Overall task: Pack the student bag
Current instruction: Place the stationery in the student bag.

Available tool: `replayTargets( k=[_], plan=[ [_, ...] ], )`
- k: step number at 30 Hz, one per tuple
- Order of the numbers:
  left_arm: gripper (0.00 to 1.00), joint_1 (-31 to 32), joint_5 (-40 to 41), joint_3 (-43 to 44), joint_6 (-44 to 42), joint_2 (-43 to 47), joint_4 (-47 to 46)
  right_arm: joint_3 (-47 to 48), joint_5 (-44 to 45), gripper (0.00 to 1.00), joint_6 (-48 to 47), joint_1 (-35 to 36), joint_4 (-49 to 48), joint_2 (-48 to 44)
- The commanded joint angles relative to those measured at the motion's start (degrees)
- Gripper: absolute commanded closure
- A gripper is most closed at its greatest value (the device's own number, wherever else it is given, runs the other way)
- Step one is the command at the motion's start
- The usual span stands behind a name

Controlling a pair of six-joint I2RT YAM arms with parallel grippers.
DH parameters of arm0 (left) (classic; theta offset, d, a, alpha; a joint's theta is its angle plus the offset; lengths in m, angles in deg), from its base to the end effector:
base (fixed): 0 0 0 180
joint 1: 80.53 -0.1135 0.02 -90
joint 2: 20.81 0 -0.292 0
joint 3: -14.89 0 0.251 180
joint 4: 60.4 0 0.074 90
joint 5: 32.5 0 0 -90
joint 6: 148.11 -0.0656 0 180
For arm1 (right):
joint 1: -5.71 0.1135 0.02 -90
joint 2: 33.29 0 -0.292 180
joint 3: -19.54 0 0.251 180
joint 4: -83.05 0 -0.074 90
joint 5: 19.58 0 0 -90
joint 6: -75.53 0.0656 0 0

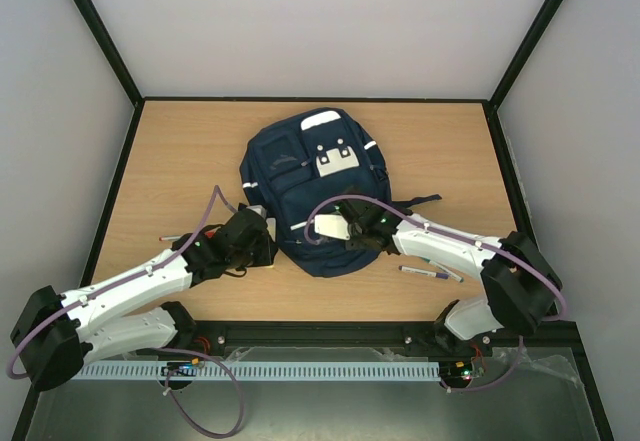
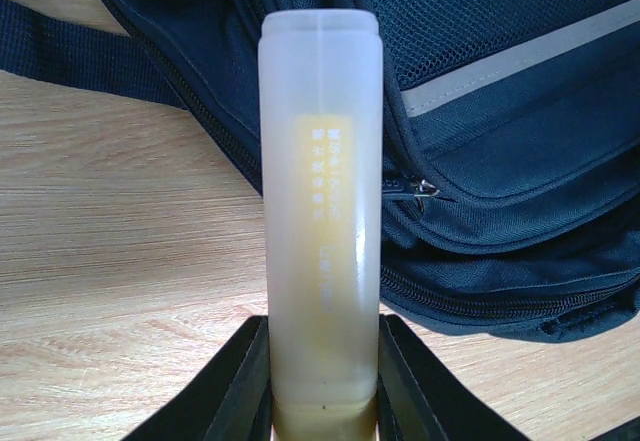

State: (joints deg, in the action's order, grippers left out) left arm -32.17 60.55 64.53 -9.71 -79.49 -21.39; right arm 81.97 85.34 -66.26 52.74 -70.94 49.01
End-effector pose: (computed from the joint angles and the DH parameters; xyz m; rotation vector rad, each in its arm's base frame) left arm 0.1417 -0.1541 0.2198 -0.0267 2.5332 -0.6812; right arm 0.2254 0.2172 0.2189 -1.7114 1.6313 -0.3486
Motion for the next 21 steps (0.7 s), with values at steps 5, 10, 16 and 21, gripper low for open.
replayTargets(
  k=[5, 10, 16, 21],
  plan=[
    [0.92, 0.2, 0.6, 0.0, -0.7, -0.6, 0.0, 8.2, 2.6, 0.68, 2.3, -0.2, -2.4, -1.2],
    [0.92, 0.2, 0.4, -0.1, -0.8, -0.7, 0.0, 8.5, 2.1, 0.75, 2.4, -0.2, -3.3, 0.5],
    [0.92, 0.2, 0.9, -0.6, -2.3, 0.3, 0.0, 8.2, 1.9, 0.81, 3.3, -0.4, -2.7, 2.7],
    [0.96, 0.6, -0.7, 0.2, -8.7, 0.9, -0.8, 16.2, -3.5, 0.98, 6.9, -1.8, 2.8, 1.5]
  ],
)
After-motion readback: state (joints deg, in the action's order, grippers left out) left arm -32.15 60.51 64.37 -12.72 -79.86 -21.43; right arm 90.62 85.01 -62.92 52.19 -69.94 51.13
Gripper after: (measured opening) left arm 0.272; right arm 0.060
